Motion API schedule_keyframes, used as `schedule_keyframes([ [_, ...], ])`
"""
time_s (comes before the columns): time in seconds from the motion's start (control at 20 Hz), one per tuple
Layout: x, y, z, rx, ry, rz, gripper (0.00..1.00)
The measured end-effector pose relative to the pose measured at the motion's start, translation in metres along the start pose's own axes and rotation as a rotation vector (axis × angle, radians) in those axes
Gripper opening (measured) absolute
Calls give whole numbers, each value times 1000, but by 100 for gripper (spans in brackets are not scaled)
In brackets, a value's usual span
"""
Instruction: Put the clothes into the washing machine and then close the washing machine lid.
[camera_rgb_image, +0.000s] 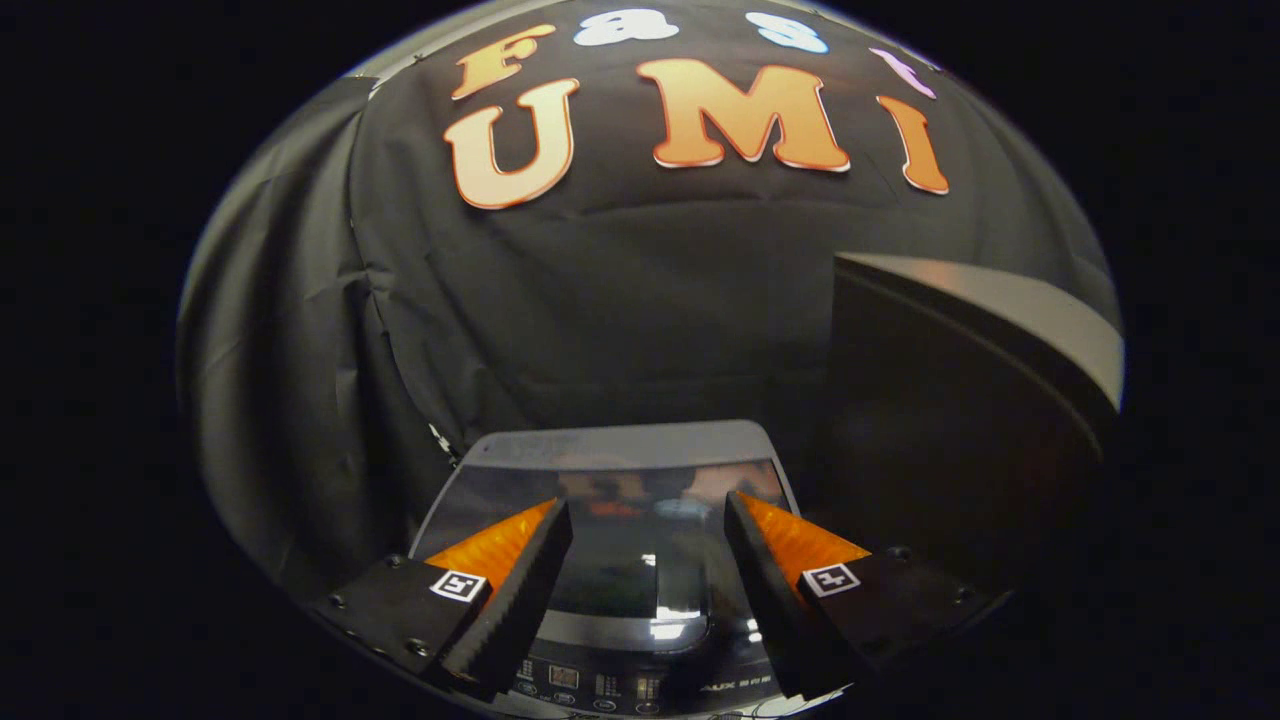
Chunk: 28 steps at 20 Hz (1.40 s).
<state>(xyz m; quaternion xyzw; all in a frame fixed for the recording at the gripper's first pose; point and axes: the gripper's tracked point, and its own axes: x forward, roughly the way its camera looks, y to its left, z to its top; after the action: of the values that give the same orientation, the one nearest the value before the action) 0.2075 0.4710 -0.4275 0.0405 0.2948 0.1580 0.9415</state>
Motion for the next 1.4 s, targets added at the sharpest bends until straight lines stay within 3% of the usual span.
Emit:
schedule_keyframes([
  [0.35,-20,11,40,-25,-55,-8,96],
  [0.7,-98,15,142,-72,-272,-52,96],
  [1.05,-235,2,222,-100,-492,-18,96],
  [1.4,-362,-69,214,-99,-521,-7,96],
])
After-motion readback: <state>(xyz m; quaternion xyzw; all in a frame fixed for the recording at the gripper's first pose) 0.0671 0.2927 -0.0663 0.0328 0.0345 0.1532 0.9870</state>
